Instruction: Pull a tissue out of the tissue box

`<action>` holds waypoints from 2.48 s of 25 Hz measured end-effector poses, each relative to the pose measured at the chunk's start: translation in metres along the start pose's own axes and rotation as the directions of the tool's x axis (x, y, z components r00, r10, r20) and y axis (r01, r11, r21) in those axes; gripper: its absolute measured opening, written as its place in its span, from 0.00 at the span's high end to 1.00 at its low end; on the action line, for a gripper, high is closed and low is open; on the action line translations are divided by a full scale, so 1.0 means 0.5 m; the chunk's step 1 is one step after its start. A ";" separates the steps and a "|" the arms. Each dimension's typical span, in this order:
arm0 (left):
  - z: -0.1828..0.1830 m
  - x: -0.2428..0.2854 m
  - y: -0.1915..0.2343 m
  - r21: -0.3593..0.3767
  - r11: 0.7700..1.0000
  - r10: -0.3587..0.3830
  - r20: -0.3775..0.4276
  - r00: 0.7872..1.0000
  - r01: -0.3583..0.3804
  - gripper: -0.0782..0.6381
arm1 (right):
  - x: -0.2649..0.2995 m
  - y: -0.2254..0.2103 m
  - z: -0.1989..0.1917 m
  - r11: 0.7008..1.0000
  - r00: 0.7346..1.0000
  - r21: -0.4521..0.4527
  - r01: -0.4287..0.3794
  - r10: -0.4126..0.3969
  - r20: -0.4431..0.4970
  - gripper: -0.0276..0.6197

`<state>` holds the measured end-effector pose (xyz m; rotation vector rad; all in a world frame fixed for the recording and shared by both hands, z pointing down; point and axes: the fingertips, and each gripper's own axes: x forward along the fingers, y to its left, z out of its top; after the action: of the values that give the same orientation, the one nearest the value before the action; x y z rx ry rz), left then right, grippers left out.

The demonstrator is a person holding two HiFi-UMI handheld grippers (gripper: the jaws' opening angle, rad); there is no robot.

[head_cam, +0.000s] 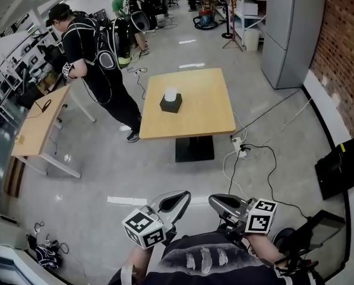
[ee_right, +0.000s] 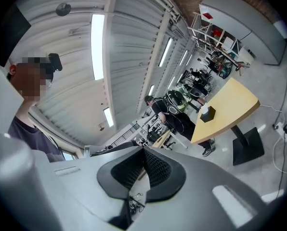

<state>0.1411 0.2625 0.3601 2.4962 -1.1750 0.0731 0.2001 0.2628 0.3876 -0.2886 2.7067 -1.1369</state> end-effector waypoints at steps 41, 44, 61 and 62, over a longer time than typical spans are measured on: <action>0.203 -0.109 0.546 -0.112 0.983 0.171 0.297 0.940 -0.144 0.89 | 0.575 -0.128 0.102 0.970 0.913 -0.216 -0.115 0.018 -0.407 0.96; 0.211 -0.070 0.553 -0.129 0.977 0.204 0.297 0.933 -0.172 0.89 | 0.573 -0.165 0.128 0.969 0.895 -0.201 -0.141 0.038 -0.445 0.96; 0.284 0.002 0.752 -0.121 0.919 0.390 0.135 0.911 -0.376 0.89 | 0.702 -0.367 0.193 0.978 0.881 -0.084 -0.190 0.132 -0.454 0.96; 0.295 0.013 0.757 -0.112 0.920 0.388 0.122 0.913 -0.376 0.89 | 0.701 -0.380 0.203 0.980 0.886 -0.080 -0.182 0.128 -0.446 0.96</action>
<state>-0.1559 -0.0142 0.3443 2.1932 -1.6782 -0.0523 -0.0924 -0.0253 0.4194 0.1972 3.1222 -1.1041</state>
